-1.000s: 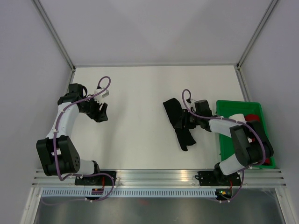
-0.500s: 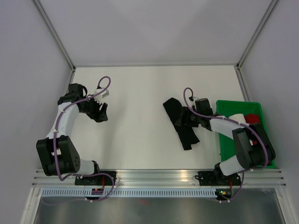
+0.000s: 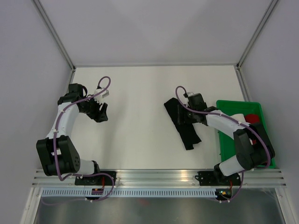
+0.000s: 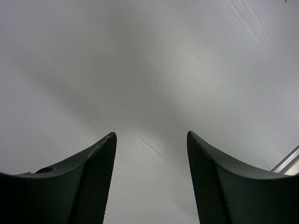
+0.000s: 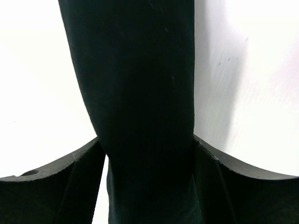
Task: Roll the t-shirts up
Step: Roll the tshirt
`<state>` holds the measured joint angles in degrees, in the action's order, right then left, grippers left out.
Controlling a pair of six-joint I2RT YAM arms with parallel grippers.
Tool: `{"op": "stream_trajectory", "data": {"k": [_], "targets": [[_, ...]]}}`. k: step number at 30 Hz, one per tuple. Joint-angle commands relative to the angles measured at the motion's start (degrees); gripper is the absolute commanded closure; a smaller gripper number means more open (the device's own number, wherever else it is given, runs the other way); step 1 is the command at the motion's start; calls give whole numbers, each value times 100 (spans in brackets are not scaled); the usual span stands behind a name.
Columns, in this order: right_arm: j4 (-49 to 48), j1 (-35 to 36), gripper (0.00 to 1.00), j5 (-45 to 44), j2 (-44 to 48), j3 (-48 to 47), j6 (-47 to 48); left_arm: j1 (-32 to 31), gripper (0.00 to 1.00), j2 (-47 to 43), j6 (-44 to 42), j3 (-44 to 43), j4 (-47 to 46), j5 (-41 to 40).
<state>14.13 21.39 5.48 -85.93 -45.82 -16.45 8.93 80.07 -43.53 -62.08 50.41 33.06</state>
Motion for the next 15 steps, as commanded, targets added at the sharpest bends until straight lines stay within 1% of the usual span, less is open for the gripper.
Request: {"op": "stream_trajectory", "data": {"k": [1, 3, 4, 5, 6, 7, 9, 10, 13, 14, 15], "targets": [[440, 207, 24, -757, -46, -400, 361, 21, 33, -88, -112, -85, -58, 96], [485, 357, 23, -881, -73, -480, 423, 30, 33, -80, -121, -93, -40, 96], [572, 401, 23, -1116, -64, -576, 449, 21, 32, -62, -121, -93, -40, 104], [643, 514, 19, -1275, -55, -646, 528, 21, 33, -45, -130, -93, -32, 87], [818, 576, 2, -1503, -47, -813, 581, 30, 33, -53, -130, -102, -23, 95], [906, 638, 2, -1888, -38, -910, 625, 21, 33, -44, -121, -111, -31, 87], [1056, 831, 2, -2365, 32, -1216, 835, 21, 33, -53, -130, -137, -23, 69], [1152, 893, 2, -2889, 93, -1332, 949, 30, 33, -53, -121, -155, -23, 60], [1101, 1025, 2, -3446, 296, -1841, 1520, 21, 31, -71, -42, -234, -23, 43], [1005, 1051, 2, -3535, 444, -1921, 1617, 21, 23, -79, -7, -251, -23, -18], [778, 1060, 2, -3571, 541, -1861, 1897, 30, 11, -97, 72, -304, -23, -45]]}}
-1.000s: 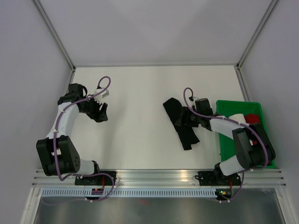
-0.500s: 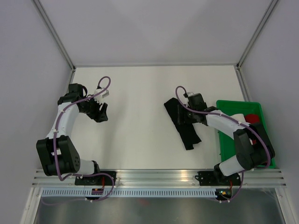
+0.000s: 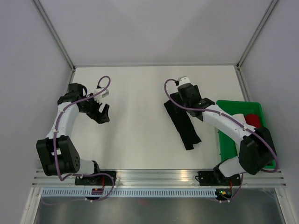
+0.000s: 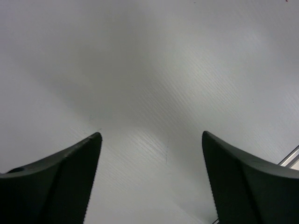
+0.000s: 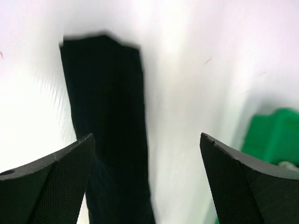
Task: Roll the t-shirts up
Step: Roll the tshirt, then place the rolled tshirt into the container
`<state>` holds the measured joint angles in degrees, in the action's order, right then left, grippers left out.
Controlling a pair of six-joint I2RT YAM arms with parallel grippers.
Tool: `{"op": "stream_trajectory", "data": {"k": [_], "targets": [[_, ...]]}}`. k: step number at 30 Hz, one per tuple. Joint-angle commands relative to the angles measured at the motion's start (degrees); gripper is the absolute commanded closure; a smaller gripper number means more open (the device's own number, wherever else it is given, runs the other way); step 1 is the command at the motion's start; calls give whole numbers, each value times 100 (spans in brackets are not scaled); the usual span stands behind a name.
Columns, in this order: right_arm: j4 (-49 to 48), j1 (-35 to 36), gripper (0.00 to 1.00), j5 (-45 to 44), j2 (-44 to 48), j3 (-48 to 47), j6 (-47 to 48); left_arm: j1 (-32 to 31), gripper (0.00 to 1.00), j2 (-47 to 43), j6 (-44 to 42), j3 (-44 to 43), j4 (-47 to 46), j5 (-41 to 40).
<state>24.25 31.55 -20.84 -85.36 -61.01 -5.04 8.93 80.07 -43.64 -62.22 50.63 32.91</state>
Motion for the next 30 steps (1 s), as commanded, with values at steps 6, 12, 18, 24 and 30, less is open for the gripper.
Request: {"op": "stream_trajectory", "data": {"k": [6, 12, 18, 24, 30], "targets": [[-2705, -227, 2, 492, 1513, 695, 232, -75, 0, -544, 329, -213, -957, -758], [-147, -89, 2, 629, 689, -348, 126, -366, 0, -554, 890, 95, -2231, -2147], [1044, 1248, 2, -852, 240, -218, -540, -366, 0, -589, 1296, 498, -2382, -2499], [1556, 1555, 2, -1009, -358, -209, -761, -348, 0, -774, 1323, 930, -2391, -2385], [1741, 1688, 2, -1248, -1096, -297, -876, -348, 0, -765, 1288, 939, -2383, -2324]]}}
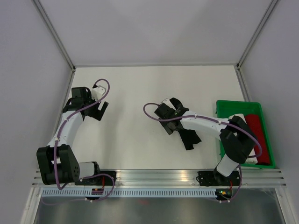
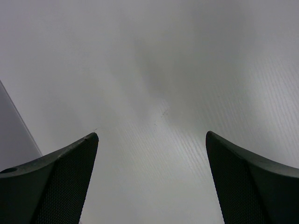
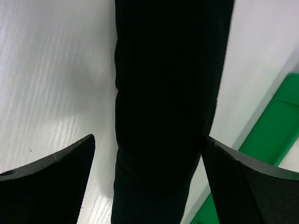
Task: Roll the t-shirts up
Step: Place the rolled tshirt into the container
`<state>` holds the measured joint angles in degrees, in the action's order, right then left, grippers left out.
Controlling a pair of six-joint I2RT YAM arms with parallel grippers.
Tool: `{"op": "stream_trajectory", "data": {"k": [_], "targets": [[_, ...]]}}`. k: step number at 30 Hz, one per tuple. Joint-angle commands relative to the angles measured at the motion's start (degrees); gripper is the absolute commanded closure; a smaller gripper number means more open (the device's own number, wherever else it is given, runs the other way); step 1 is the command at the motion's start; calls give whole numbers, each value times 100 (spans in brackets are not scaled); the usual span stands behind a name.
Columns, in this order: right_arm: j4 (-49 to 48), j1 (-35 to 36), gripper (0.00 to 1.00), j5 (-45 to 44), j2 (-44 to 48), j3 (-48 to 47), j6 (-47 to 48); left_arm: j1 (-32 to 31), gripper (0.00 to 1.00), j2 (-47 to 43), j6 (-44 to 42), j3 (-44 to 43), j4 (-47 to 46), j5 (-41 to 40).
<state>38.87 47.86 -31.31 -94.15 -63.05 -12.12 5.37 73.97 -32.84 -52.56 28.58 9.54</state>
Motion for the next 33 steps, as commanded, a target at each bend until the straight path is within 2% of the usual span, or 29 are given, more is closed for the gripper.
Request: {"op": "stream_trajectory", "data": {"k": [1, 6, 12, 15, 18, 23, 24, 27, 30, 33], "targets": [[218, 75, 2, -122, -279, -94, -177, 0, 0, -155, 208, -27, -177, 56], [76, 14, 2, -577, -647, -94, -151, 8, 0, -103, 199, -18, -160, 162], [147, -127, 2, -596, -1123, -322, -45, 8, 0, -103, 173, 0, -142, 189], [-19, -337, 2, -350, -1211, -288, 25, 0, 0, -94, 164, 8, -133, 206], [-362, -688, 4, 369, -1072, -103, 165, 8, 0, -85, 155, -18, -133, 232], [-959, -1260, 17, 2038, -737, 389, 333, 8, 0, -32, 120, -53, -124, 232], [-1013, -1426, 19, 2172, -702, 442, 350, 0, 0, -32, 120, -53, -124, 241], [-1110, -1647, 35, 2515, -762, 600, 421, 8, 0, -15, 102, -53, -124, 250], [-1197, -1753, 41, 2691, -763, 671, 386, 8, 0, -6, 76, -53, -124, 241], [-1277, -1788, 52, 2744, -693, 715, 333, 8, 0, -6, 67, -44, -124, 250]]}}
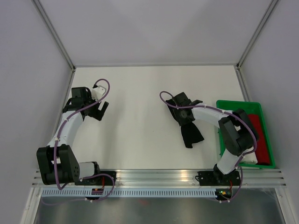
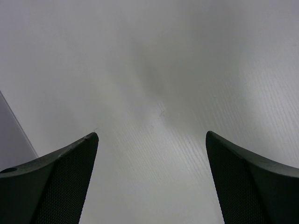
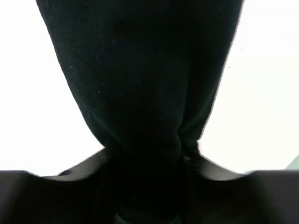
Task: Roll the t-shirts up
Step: Place the rolled tshirt into the container
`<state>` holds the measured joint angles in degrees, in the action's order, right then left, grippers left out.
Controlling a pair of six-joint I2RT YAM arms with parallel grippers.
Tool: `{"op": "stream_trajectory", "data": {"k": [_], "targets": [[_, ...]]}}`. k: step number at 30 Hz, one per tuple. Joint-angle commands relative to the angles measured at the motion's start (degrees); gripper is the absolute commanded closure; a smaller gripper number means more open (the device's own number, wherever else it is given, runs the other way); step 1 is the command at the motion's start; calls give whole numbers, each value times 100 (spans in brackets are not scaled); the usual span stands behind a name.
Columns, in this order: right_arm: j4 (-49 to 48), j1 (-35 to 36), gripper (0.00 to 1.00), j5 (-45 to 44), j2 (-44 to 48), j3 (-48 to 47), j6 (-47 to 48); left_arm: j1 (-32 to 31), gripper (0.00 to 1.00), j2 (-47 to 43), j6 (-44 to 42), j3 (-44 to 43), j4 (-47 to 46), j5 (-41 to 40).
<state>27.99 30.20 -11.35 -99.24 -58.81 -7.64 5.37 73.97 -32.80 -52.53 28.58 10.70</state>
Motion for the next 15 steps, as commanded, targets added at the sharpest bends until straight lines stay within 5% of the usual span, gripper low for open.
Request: {"op": "stream_trajectory", "data": {"k": [1, 7, 9, 15], "targets": [[-171, -40, 57, 766, -157, 291, -124, 8, 0, 3, 45, -38, -124, 143], [31, -128, 80, 714, 159, 212, -54, 8, 0, 3, 45, -46, -116, 204], [66, -172, 100, 757, 256, 238, -1, 8, 0, 20, 19, -46, -116, 248], [93, -277, 100, 810, 511, 308, 105, 17, 0, 12, -16, -46, -124, 284]]}}
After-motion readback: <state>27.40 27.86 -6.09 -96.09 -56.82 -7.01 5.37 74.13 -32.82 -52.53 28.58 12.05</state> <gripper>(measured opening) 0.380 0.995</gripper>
